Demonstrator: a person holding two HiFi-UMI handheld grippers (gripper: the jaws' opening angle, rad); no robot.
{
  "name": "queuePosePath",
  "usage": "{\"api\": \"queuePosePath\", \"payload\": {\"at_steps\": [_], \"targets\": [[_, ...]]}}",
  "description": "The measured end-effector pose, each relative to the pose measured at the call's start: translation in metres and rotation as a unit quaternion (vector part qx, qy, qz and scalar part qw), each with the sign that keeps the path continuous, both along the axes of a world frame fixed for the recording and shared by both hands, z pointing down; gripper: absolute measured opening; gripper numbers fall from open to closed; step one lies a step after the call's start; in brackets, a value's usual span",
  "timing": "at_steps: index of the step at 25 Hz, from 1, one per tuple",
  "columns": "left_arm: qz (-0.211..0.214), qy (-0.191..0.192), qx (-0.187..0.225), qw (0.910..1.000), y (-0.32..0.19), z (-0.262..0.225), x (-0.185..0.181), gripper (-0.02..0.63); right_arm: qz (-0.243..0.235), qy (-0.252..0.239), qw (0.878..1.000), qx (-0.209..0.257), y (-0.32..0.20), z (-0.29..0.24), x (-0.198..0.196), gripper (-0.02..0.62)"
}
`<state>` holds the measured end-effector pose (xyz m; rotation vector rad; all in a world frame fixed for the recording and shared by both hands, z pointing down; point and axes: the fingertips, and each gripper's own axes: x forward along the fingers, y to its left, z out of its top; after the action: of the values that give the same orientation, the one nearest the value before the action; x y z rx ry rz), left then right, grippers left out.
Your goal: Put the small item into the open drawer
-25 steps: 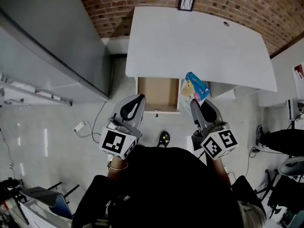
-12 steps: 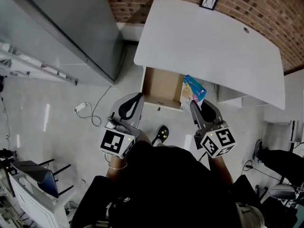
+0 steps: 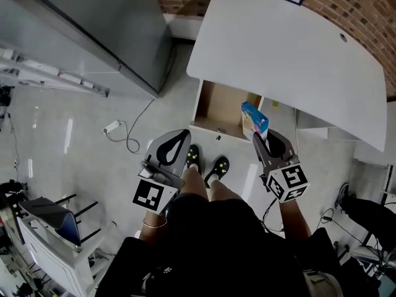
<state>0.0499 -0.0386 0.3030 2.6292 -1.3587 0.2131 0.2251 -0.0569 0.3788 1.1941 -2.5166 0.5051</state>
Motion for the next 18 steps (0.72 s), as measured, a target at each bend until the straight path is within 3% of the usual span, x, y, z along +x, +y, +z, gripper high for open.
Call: {"api": "queuePosePath", "payload": {"at_steps": [9,18], "targets": [[0.000,0.009,-0.012,0.9999,-0.025,0.041,-0.020,-0.008,-0.020,0.041,0.999,-0.029,-0.022,0.054,-0.017,0.103],[0.004,0.018,-0.026,0.9995,-0.036,0.086,-0.015,-0.008,-0.059,0.079,0.994,-0.048,-0.032,0.100,-0.026,0.103]]}}
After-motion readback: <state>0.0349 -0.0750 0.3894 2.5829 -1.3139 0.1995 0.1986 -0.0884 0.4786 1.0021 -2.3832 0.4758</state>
